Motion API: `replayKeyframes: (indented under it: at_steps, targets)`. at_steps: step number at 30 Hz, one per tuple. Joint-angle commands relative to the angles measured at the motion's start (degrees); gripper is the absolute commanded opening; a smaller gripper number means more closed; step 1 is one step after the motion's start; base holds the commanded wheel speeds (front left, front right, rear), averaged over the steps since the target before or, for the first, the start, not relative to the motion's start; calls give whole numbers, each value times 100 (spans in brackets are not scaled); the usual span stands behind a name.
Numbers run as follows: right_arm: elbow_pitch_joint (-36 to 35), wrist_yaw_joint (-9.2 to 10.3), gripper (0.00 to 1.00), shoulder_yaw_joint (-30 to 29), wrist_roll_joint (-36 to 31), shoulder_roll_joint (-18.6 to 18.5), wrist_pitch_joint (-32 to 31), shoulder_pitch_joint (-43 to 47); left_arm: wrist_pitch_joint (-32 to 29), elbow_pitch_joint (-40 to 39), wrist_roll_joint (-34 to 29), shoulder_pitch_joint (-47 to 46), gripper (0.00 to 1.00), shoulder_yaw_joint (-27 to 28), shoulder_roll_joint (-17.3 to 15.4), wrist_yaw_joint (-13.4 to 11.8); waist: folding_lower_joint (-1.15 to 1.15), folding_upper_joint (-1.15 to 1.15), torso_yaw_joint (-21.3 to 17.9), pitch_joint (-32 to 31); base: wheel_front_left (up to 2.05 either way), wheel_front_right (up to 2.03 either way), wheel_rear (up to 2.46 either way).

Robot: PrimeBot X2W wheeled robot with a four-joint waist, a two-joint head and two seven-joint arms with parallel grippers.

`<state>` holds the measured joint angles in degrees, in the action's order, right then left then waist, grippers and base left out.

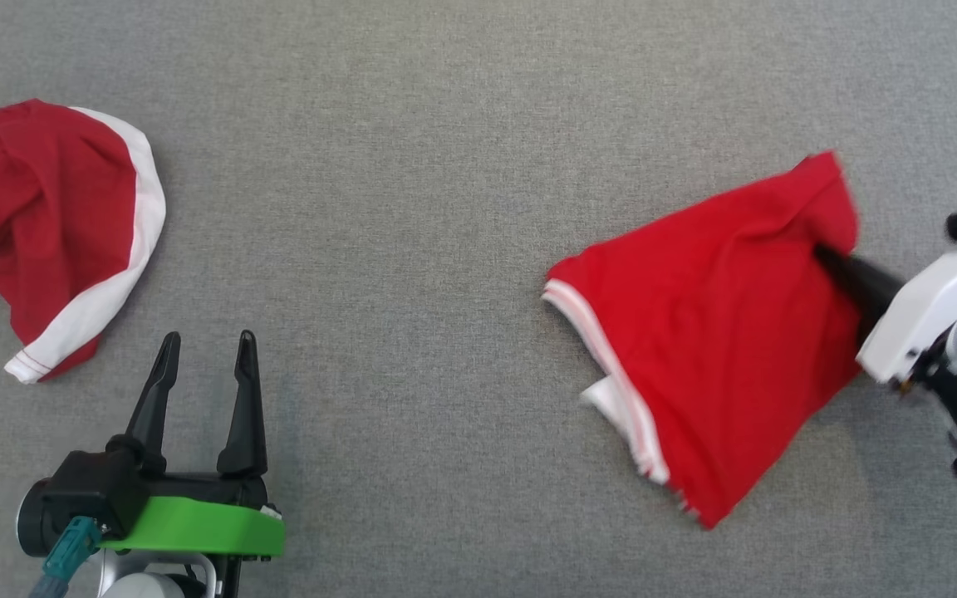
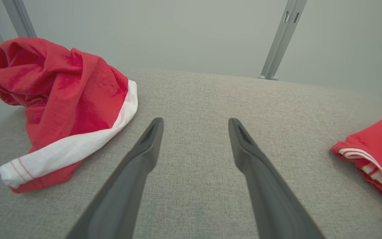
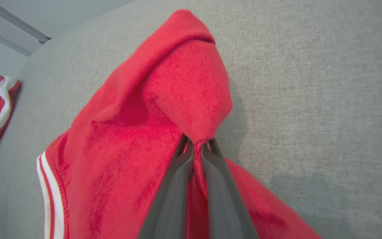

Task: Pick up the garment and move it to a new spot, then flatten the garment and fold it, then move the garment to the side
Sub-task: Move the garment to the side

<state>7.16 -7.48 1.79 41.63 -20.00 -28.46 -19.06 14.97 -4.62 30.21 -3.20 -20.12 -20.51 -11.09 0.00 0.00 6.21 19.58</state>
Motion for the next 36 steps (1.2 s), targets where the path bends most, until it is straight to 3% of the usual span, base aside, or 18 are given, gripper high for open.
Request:
replayKeyframes:
  at_steps: [1, 5, 12, 21, 25, 36]
  targets:
    - [180, -1, 0, -91, -105, -177, -34, -311, 28, 35, -40, -92, 100, 27, 29, 47, 0, 0, -39, 56, 0, 0, 0]
    - [714, -1, 0, -120, -573, -535, -35, -937, 27, 63, -85, -208, 100, 68, 41, 68, 0, 0, -197, 194, 0, 0, 0]
    - [1353, -1, 0, -356, -809, -644, 276, -1378, 23, 42, -241, -410, 100, -16, 48, 165, 0, 0, -726, 379, 0, 0, 0]
    - [2129, -1, 0, -833, -1087, -726, 723, -1693, -224, -300, -376, -457, 100, 97, -308, 56, 0, 0, -1433, 677, 0, 0, 0]
    - [2682, -1, 0, -1090, -1514, -779, 1144, -2125, -436, -611, -408, -395, 100, 165, -489, -35, 0, 0, -1684, 865, 0, 0, 0]
    - [4152, -1, 0, -1472, -2798, -562, 2371, -3575, -886, -1049, -589, -519, 100, 50, -711, -120, 0, 0, -1608, 1296, 0, 0, 0]
